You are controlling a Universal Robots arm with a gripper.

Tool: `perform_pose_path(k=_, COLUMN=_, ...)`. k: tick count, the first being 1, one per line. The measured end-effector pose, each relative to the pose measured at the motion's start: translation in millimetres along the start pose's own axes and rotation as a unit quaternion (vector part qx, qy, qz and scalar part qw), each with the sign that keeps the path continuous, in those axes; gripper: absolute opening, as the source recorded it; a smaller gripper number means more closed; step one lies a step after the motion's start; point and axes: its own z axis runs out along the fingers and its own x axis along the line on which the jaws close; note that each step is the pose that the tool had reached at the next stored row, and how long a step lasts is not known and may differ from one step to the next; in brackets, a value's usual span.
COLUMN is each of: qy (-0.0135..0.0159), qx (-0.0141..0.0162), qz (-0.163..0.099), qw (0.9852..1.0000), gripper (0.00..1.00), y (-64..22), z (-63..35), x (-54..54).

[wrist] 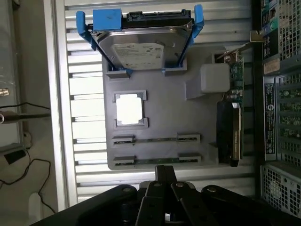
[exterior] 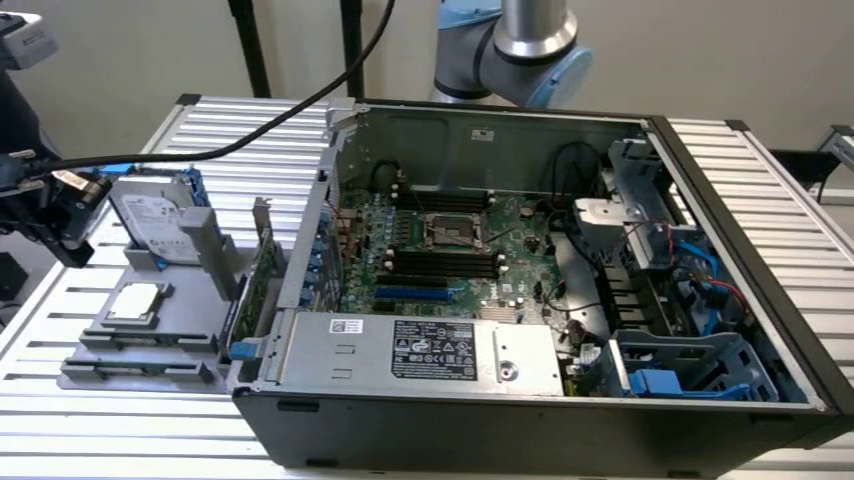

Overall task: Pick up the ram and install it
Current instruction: 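Reach for the ram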

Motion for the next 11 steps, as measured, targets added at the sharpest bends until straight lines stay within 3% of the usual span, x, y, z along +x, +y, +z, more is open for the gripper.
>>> perform_pose_path(k=3, qy=-0.0003, qx=0.0045, qz=0.000, qw=1.0000, gripper=0.11, y=-1.9, z=0.9, x=0.9)
perform_pose_path(k=7, qy=-0.0010, qx=0.0148, qz=0.000, qw=0.9999, gripper=0.11, y=-2.5, z=3.0, x=1.3)
perform_pose_path(k=11, qy=-0.0010, qx=0.0157, qz=0.000, qw=0.9999, gripper=0.11, y=-2.6, z=3.7, x=1.3)
